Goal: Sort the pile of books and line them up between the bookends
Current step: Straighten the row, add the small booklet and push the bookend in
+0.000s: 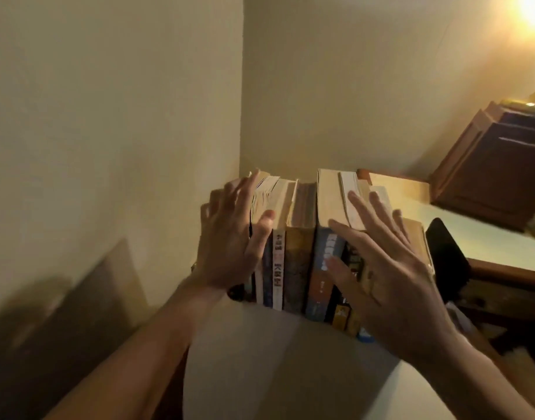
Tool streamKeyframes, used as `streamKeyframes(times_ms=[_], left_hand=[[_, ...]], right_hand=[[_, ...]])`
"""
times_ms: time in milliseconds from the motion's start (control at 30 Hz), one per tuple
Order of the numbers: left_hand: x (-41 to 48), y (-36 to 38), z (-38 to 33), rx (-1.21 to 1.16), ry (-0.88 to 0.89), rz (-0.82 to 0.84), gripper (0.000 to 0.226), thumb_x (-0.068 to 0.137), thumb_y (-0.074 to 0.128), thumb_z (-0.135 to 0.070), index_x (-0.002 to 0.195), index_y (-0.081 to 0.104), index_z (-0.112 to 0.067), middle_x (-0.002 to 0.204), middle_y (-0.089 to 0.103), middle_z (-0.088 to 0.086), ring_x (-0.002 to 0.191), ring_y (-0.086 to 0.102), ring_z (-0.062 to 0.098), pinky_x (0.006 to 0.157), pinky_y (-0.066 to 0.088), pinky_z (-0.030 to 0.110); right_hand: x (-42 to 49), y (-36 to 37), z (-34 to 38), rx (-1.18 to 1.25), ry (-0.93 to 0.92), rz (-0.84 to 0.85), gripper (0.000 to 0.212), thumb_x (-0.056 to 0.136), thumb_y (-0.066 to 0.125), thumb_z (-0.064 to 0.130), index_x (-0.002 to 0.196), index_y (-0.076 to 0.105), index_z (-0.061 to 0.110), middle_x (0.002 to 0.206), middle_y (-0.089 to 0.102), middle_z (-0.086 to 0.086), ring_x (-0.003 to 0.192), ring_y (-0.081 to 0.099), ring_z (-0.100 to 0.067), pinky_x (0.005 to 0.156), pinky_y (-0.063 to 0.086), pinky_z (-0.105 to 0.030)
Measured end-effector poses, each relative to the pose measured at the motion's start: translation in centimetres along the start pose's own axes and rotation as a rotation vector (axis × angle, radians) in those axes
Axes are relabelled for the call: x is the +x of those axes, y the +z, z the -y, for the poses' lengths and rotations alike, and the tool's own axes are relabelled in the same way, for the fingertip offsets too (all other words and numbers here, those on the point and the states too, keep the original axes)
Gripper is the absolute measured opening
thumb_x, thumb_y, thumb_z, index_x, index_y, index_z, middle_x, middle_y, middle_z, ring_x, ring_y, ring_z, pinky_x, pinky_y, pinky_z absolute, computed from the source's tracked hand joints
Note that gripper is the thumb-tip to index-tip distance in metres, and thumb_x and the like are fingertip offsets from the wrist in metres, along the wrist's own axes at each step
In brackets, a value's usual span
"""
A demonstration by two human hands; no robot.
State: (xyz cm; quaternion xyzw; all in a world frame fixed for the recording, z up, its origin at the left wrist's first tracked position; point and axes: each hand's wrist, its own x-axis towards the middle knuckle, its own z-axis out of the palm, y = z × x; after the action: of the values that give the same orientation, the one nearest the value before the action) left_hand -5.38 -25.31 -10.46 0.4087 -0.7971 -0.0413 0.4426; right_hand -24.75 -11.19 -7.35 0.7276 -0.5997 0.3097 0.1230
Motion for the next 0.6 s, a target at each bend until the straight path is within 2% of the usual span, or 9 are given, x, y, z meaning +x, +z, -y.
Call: streamKeyframes(times_ms=[33, 67, 133, 167, 300, 367, 467, 533, 600], left_hand=[[1.4, -0.9, -0.2, 0.074, 0.053, 0.06, 0.066, 0.096, 0.029, -0.054, 0.154, 0.031, -0.022, 0.144, 0.045, 0.0, 0.127, 0.039, 0.018, 0.099, 0.033, 0.038], [3.0, -1.5, -0.3, 0.128, 0.093, 0.127, 0.067, 0.095, 0.028, -0.056, 0.153, 0.033, -0.023, 0.145, 0.045, -0.001, 0.128, 0.038, 0.018, 0.099, 0.032, 0.037], [6.1, -1.4, -1.1, 0.158, 0.142, 0.289, 0.066, 0.095, 0.026, -0.057, 0.155, 0.03, -0.028, 0.153, 0.039, -0.005, 0.137, 0.033, 0.018, 0.106, 0.029, 0.041], [7.4, -0.9, -1.6, 0.153, 0.173, 0.369, 0.065, 0.096, 0.025, -0.057, 0.156, 0.026, -0.032, 0.158, 0.032, -0.007, 0.142, 0.028, 0.018, 0.111, 0.026, 0.044], [10.6, 2.5, -3.8, 0.158, 0.255, 0.695, 0.061, 0.1, 0.018, -0.064, 0.156, 0.003, -0.047, 0.167, 0.002, -0.014, 0.153, 0.002, 0.016, 0.12, 0.002, 0.052], [10.8, 4.2, -4.0, 0.106, 0.252, 0.806, 0.062, 0.097, 0.016, -0.07, 0.154, 0.001, -0.052, 0.166, -0.006, -0.016, 0.154, -0.003, 0.016, 0.122, -0.003, 0.055], [10.5, 5.4, -3.6, -0.088, 0.188, 0.805, 0.057, 0.095, 0.022, -0.069, 0.15, 0.016, -0.057, 0.165, 0.0, -0.021, 0.153, 0.001, 0.007, 0.123, 0.007, 0.054], [10.3, 5.5, -3.4, -0.113, 0.183, 0.787, 0.054, 0.095, 0.021, -0.067, 0.149, 0.021, -0.058, 0.165, 0.006, -0.022, 0.153, 0.001, 0.006, 0.124, 0.006, 0.053], [10.2, 5.5, -3.4, -0.135, 0.181, 0.783, 0.052, 0.096, 0.022, -0.065, 0.148, 0.025, -0.058, 0.165, 0.009, -0.022, 0.153, 0.0, 0.006, 0.124, 0.005, 0.053]], right_hand=[[-1.9, 0.7, -0.1, 0.017, 0.067, -0.098, 0.049, 0.098, 0.049, 0.042, 0.14, 0.056, 0.018, 0.165, 0.023, -0.009, 0.155, 0.008, -0.026, 0.126, 0.003, -0.043], [-3.7, 1.6, 0.0, 0.021, 0.141, -0.169, 0.05, 0.096, 0.051, 0.039, 0.139, 0.057, 0.014, 0.165, 0.021, -0.013, 0.155, 0.009, -0.03, 0.125, 0.007, -0.05], [-6.6, 4.2, 0.4, -0.001, 0.29, -0.254, 0.056, 0.095, 0.05, 0.038, 0.143, 0.05, 0.01, 0.166, 0.015, -0.019, 0.154, 0.007, -0.037, 0.116, 0.013, -0.067], [-7.5, 5.6, 0.6, -0.018, 0.366, -0.283, 0.059, 0.095, 0.049, 0.039, 0.146, 0.046, 0.008, 0.165, 0.013, -0.022, 0.154, 0.005, -0.04, 0.114, 0.014, -0.071], [-7.6, 10.2, 1.7, 0.065, 0.768, -0.443, 0.077, 0.096, 0.037, 0.052, 0.158, 0.023, 0.009, 0.168, -0.003, -0.014, 0.155, -0.001, -0.036, 0.114, 0.019, -0.072], [-6.7, 12.6, 2.3, 0.066, 0.789, -0.485, 0.08, 0.1, 0.026, 0.058, 0.161, 0.007, 0.01, 0.168, -0.014, -0.01, 0.154, -0.005, -0.038, 0.113, 0.016, -0.075], [-3.9, 15.6, 3.1, 0.208, 0.932, -0.621, 0.08, 0.102, 0.026, 0.056, 0.16, -0.002, 0.009, 0.167, -0.016, -0.014, 0.154, -0.01, -0.037, 0.119, 0.007, -0.068], [-1.8, 16.8, 3.2, 0.274, 1.027, -0.676, 0.076, 0.103, 0.028, 0.046, 0.157, 0.012, -0.005, 0.164, -0.01, -0.026, 0.153, -0.013, -0.04, 0.122, -0.003, -0.059], [-0.1, 17.5, 3.4, 0.268, 1.049, -0.727, 0.074, 0.103, 0.025, 0.043, 0.152, 0.022, -0.013, 0.162, -0.007, -0.032, 0.152, -0.013, -0.043, 0.122, -0.007, -0.056]])
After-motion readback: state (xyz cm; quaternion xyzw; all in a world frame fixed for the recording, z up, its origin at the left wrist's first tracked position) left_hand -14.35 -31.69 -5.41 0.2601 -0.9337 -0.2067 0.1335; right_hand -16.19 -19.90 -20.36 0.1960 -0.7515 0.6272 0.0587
